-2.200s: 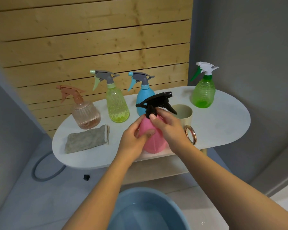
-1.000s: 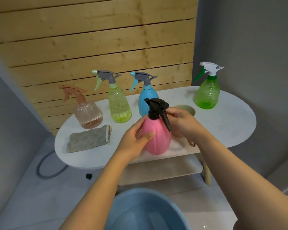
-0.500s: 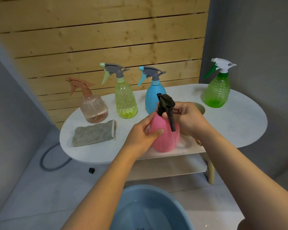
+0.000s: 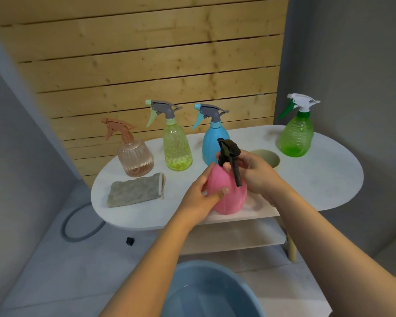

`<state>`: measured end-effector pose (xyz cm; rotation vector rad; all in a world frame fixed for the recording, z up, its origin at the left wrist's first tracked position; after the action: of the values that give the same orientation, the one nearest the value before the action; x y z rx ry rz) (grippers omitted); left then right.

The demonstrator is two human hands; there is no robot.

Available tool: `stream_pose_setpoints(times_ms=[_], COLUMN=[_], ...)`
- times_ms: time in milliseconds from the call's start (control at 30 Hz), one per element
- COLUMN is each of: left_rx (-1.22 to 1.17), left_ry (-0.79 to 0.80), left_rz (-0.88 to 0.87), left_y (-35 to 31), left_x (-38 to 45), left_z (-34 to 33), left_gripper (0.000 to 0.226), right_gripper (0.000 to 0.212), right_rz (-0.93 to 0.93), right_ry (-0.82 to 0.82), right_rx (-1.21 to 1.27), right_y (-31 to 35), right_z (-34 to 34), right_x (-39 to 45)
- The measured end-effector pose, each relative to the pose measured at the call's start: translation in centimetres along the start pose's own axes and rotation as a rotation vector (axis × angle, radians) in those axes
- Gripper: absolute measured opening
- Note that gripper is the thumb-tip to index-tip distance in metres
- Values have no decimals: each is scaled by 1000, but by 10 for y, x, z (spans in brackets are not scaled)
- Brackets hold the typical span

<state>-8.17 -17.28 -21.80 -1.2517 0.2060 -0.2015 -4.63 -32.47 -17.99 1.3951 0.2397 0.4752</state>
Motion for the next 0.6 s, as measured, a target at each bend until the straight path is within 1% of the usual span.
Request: stream_pose_setpoints(times_ms=[100,233,333,400,467,500,533,567,600], left_rx=[66,3,-21,0,57,103,161,206,221], left_ry=[16,0,-14,12,20,6,-31,-81,-113], left_rz=[49,102,101,73,47,51,66,74,64], left_y=[-1,-3,-10,-21,-33,-40,-47,-57,-65], left_x=[-1,-8,-13,-16,-16,-12,-7,-2,5], left_z=[1,3,2,-1,-6,-8,-10,-11,-12], left_gripper=[74,73,64,63,75,86,98,105,105], right_gripper=[26,31,32,31,31,34,39,44,48], right_rz=[14,29,12,9,0,-13,-21,-26,-26], right_ry=[-75,-157,-218,-270,-333,-370,-412,-455,-495], right_rx=[-17,-73,-85,-70,-47,-42,-35,-28,-42], right_y=[1,6,11,20,31,36,41,45,51], right_z=[-2,-8,-9,-7,-4,-3,-2,-1,3], right_x=[-1,-4,-8,-9,-11,-11,-10,-9,-9])
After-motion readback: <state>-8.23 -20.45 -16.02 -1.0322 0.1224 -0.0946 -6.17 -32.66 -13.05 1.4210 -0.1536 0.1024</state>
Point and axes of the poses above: each hand's wrist, its own x-axis towards the middle knuckle, its own z-axis out of the back of the hand, y = z × x, the point moved 1 cm from there along x, towards the middle knuckle, and after that the axes turned 8 degrees about y, right-handed, at the moved point
